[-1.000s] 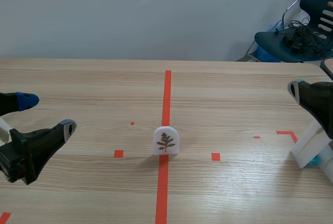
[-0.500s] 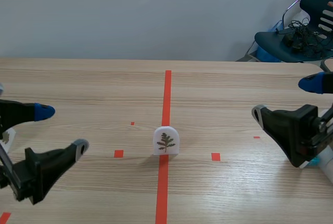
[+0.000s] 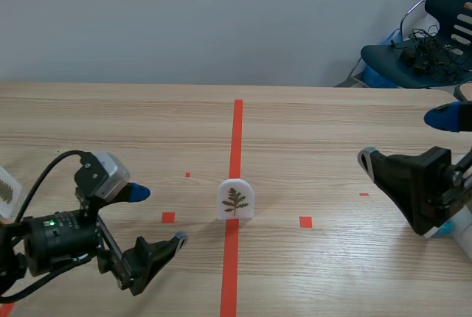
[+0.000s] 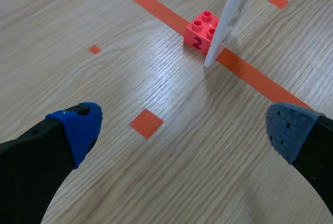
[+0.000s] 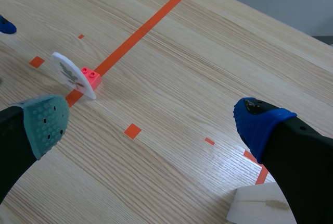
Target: Do the leaf sorting experiment
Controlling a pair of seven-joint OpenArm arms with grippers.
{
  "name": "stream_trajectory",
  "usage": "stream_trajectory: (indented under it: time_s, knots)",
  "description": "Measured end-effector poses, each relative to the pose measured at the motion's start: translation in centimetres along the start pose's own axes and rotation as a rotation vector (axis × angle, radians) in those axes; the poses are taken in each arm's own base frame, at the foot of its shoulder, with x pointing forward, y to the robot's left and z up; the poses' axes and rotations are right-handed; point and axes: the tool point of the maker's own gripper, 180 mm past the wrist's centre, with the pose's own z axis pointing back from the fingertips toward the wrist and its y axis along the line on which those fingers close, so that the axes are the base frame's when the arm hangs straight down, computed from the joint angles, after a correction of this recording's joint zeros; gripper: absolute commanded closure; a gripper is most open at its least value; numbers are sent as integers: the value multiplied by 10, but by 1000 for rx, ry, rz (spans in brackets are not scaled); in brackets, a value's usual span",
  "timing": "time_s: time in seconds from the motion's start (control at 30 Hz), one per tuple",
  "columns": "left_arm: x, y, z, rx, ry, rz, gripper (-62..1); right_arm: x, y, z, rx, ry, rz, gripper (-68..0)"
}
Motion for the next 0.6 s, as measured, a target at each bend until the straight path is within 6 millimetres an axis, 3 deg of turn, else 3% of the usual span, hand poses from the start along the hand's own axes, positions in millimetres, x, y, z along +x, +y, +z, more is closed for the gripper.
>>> stream_trajectory:
  time_s: [0.33, 0.53, 0.6]
  knots:
    - [19, -42, -53, -77, -61, -51, -623, -2, 0, 0, 0, 12, 0, -679]
    - [30, -51, -74, -57, -85, -83, -621, -5, 2, -1, -12, 12, -35, -679]
    - [31, -48, -80, -33, -85, -84, -558, -5, 3, -2, -16, 4, -49, -679]
